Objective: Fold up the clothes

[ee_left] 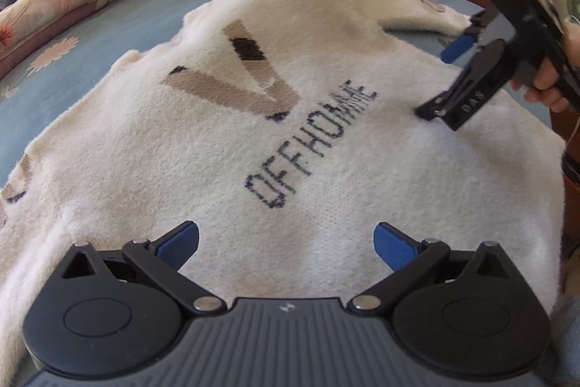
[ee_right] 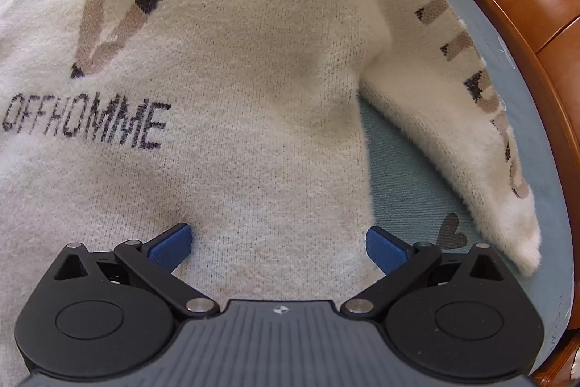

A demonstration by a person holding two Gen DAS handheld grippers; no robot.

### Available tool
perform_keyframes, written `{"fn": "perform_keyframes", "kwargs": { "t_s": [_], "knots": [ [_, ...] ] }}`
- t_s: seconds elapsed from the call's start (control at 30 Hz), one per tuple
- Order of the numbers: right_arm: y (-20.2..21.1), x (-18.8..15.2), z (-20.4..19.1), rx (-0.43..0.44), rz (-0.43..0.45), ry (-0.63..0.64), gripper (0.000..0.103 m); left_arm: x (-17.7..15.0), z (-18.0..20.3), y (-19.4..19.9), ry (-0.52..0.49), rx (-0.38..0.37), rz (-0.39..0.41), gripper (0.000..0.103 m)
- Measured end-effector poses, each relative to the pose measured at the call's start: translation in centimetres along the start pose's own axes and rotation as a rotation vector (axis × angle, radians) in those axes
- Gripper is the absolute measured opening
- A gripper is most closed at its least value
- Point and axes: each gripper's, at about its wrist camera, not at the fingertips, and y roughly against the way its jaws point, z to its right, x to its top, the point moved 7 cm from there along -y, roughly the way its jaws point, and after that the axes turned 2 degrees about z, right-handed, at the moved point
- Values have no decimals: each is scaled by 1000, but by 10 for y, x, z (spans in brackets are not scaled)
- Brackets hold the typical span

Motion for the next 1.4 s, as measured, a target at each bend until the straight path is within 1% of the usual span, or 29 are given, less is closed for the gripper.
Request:
{"fn": "perform_keyframes", "kwargs": {
  "t_s": [0.03,0.07,0.1,0.17,0.23,0.37,0.43,0.5,0.57,0.6,0.63,0.7,0.77,0.83,0.87,0.9,0.97,1.0,1.07,1.17,1.23,1.3,1.33,1.4],
  "knots": [
    [-1,2,-1,1,1,-15,103,-6,11,-5,-51,-26,-31,102],
    [2,5,0,0,13,-31,102,-13,18,-9,-80,-37,-62,102],
    [8,8,3,-9,39,-49,102,-19,19,-9,-65,-38,-60,103],
    [15,16,11,-36,84,-88,103,-26,12,-6,6,-52,-67,103],
    [9,23,18,-49,93,-133,103,-31,10,-2,-6,-49,-87,103],
    [-23,26,0,39,39,-172,103,-45,5,6,-20,-41,-126,103],
    [-21,22,0,44,52,-190,103,-51,1,10,-19,-41,-147,103],
    [-17,11,3,74,25,-206,103,-53,0,13,-14,-32,-169,103],
    [-10,1,4,95,-9,-188,103,-49,2,15,-23,-14,-193,102],
    [-5,-2,2,104,-8,-165,103,-46,4,17,-36,-3,-192,102],
    [2,-2,-1,112,7,-131,103,-42,8,19,-52,5,-169,102],
    [12,1,-13,146,64,-62,103,-32,19,22,-85,-16,-117,102],
    [10,2,-30,170,78,15,103,-27,32,18,-107,-56,-101,102],
    [4,-1,-49,192,72,86,103,-33,42,7,-114,-69,-148,102],
    [3,-6,-55,201,71,98,103,-41,43,6,-102,-65,-166,102],
    [2,-7,-54,210,71,91,103,-48,43,6,-85,-57,-175,102],
    [2,-8,-50,235,62,68,103,-63,41,15,-14,-42,-188,102],
    [2,-10,-47,249,58,68,103,-70,42,20,0,-31,-207,102],
    [4,-15,-44,277,60,81,103,-80,47,30,-4,-14,-247,102],
    [8,-15,-45,287,58,108,103,-78,59,40,-34,4,-280,102],
    [17,-12,-48,292,72,132,103,-67,65,41,-18,-17,-260,102],
    [31,-12,-62,359,117,196,103,-59,71,35,-16,-18,-241,102],
    [39,-13,-70,398,138,232,103,-58,73,29,-17,-11,-247,102],
    [40,-26,-89,459,120,318,103,-62,76,20,-16,2,-260,103]
  ]
}}
